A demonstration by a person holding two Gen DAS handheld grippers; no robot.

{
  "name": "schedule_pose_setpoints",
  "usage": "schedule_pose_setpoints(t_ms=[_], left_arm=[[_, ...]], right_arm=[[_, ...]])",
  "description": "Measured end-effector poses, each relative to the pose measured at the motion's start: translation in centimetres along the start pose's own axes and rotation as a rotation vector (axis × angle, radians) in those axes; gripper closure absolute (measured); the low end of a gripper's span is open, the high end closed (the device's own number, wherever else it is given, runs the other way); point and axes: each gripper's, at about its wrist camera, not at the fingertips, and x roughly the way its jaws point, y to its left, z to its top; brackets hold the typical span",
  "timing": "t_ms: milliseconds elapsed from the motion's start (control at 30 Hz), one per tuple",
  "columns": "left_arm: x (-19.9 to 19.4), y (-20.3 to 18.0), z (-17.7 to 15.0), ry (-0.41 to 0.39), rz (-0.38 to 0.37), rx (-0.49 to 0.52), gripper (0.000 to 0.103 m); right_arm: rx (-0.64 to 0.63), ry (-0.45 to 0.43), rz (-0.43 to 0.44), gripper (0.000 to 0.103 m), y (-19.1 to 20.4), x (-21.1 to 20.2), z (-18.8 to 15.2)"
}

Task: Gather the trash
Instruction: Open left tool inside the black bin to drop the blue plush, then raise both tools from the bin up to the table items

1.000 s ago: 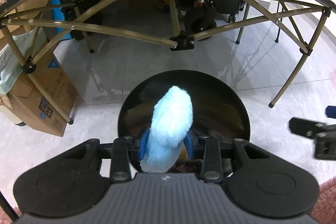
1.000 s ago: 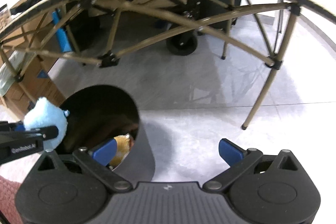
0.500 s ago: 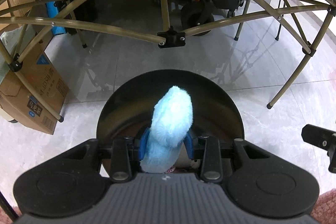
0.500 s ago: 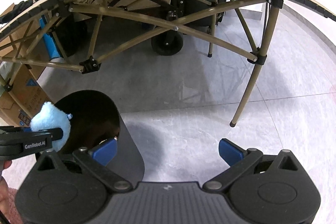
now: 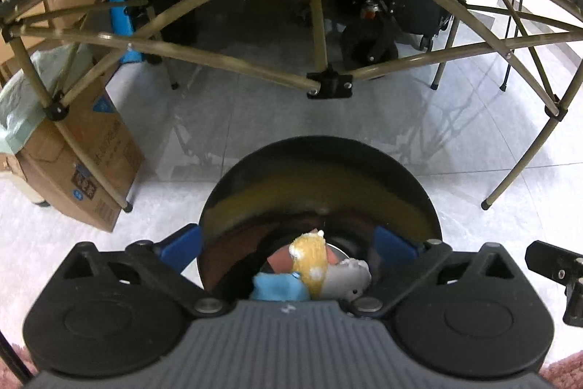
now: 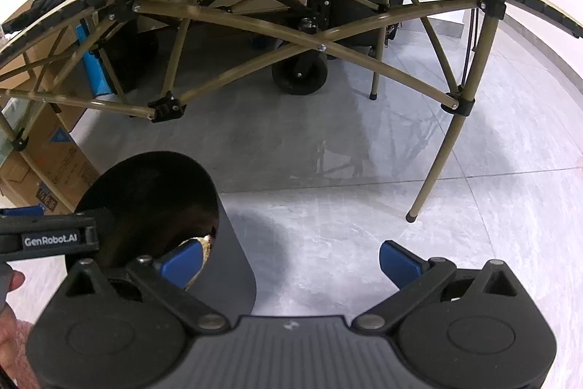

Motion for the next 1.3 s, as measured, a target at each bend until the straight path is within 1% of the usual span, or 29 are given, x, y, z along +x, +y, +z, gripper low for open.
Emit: schedule_pose_setpoints(t_ms=[367,800,967,1033,1100,1167,1300], left_arm=[[0.0,0.1,-0.1,0.007,-0.001,0.002,0.000],[-0.9,0.4,0.0,-0.006,0.008,0.010,0.000],[-2.5,0.6,0.4,-0.051,0.023,0.027,0.000],[-3.3,0.8,0.5,-0.065,0.017,0.035,0.000],[-4.4,1.1,0.5,-0.098,0.015,0.047,0.000],[-5.7,1.4,0.5,-0.146,0.030,0.065,0.000],[-8.2,2.1,0.6,-0.232,0.040,0.073,0.000]], right_arm=[[-0.018,0.005,0.013,0.000,0.7,0.2,-0.1],[-0.032,-0.003,0.027,0.000,1.2,-0.1,0.1],[-0.048,-0.031,0.048,0.000,1.9,-1.0,0.4],[-0.060,-0.047,0.060,0.000,2.3,-1.6,0.6],[-0.073,-0.070,0.067,0.000,2.8,-2.4,0.8],[-0.085,-0.098,0.074,0.000,3.2,-3.3,1.1],[-0.113,-0.162,0.120,0.000,4.2,-5.7,1.5]])
